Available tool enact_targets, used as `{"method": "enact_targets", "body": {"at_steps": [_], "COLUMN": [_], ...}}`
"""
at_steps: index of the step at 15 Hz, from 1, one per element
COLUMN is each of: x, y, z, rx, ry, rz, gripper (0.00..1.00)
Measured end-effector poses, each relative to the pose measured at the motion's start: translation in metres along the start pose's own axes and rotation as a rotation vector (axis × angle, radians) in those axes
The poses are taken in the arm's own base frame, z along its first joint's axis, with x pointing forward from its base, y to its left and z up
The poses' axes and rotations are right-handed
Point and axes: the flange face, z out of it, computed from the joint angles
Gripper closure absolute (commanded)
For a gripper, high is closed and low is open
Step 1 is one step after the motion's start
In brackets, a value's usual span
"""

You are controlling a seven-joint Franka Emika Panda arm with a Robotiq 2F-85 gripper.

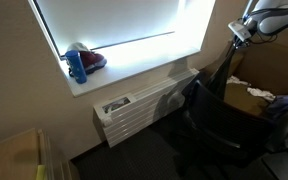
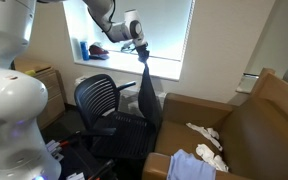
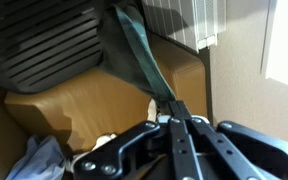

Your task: Put the black cloth on the armchair

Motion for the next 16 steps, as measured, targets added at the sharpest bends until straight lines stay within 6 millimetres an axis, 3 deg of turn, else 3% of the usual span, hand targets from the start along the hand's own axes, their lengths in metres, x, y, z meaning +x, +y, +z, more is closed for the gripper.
{"method": "enact_targets", "body": {"at_steps": [6, 8, 9, 10, 13, 16], "x": [-0.086, -0.117, -0.127, -0.13, -0.118, -0.1], "y": [0.022, 0.036, 0.041, 0.043, 0.038, 0.039], "z": [-0.144, -0.195, -0.21, -0.214, -0.197, -0.162], "rx": [0.064, 0.13, 0.142, 0.144, 0.119, -0.002], "ry": [0.364, 0.414, 0.407, 0.399, 0.413, 0.346], "rz": [-0.122, -0.13, -0.135, -0.139, -0.126, -0.065], "gripper": [1.0, 0.99, 0.99, 0.99, 1.0, 1.0]}}
